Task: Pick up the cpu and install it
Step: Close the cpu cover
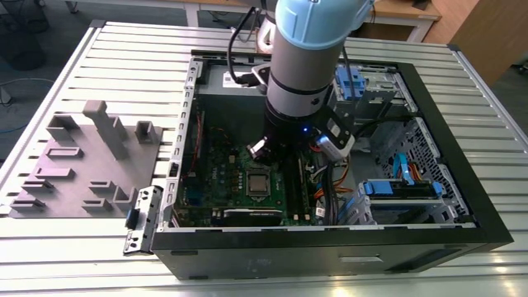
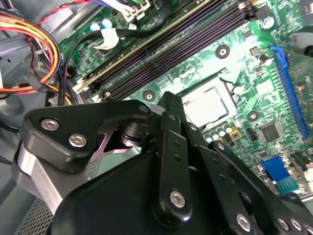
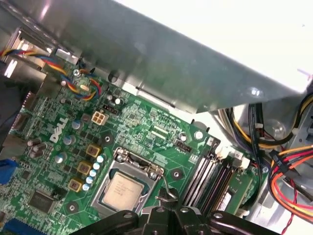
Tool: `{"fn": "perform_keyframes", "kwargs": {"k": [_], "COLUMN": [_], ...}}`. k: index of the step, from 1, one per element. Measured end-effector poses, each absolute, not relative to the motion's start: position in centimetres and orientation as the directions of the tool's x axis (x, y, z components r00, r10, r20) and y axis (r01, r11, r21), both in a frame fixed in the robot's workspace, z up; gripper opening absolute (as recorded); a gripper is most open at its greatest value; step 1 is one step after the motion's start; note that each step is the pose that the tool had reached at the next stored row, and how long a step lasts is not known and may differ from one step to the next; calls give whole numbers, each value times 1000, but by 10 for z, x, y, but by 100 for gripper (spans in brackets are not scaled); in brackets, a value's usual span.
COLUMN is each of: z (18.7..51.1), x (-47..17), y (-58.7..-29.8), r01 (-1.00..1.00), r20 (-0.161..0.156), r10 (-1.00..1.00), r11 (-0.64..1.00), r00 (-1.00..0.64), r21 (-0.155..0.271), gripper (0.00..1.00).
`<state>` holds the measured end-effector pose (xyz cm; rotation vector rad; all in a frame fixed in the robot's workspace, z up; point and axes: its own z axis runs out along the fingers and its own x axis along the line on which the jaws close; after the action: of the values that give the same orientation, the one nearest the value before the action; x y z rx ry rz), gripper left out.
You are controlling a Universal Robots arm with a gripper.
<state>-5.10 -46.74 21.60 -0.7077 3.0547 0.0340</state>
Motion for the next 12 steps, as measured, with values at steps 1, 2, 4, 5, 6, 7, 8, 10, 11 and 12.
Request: {"fn": "perform_keyframes", "kwargs": {"k": [1,2,4,5,6,7,8,10,11,12], "z": [216,216,215,215,214,214,214,214,213,213], "x": [-51,-51,-51,-52,-52,-52,-52,-52,-52,-52], "y": [-466,-465,-462,-460,-459,-458,-457,-455,-455,-455], "r01": [-440,-440,-440,-440,-440,-440,-440,-440,-440,-440], "r20": [-11,-11,-12,-13,-15,-16,-16,-16,-16,-16], "r10": [-440,-440,-440,-440,-440,-439,-439,-440,-440,-440], "r11": [898,898,898,898,898,898,898,898,898,898], "r00": [-898,-898,-898,-898,-898,-898,-898,-898,-898,-898], "r21": [20,21,23,26,29,30,30,30,30,30], "gripper": [11,11,11,11,11,11,11,11,11,11]}}
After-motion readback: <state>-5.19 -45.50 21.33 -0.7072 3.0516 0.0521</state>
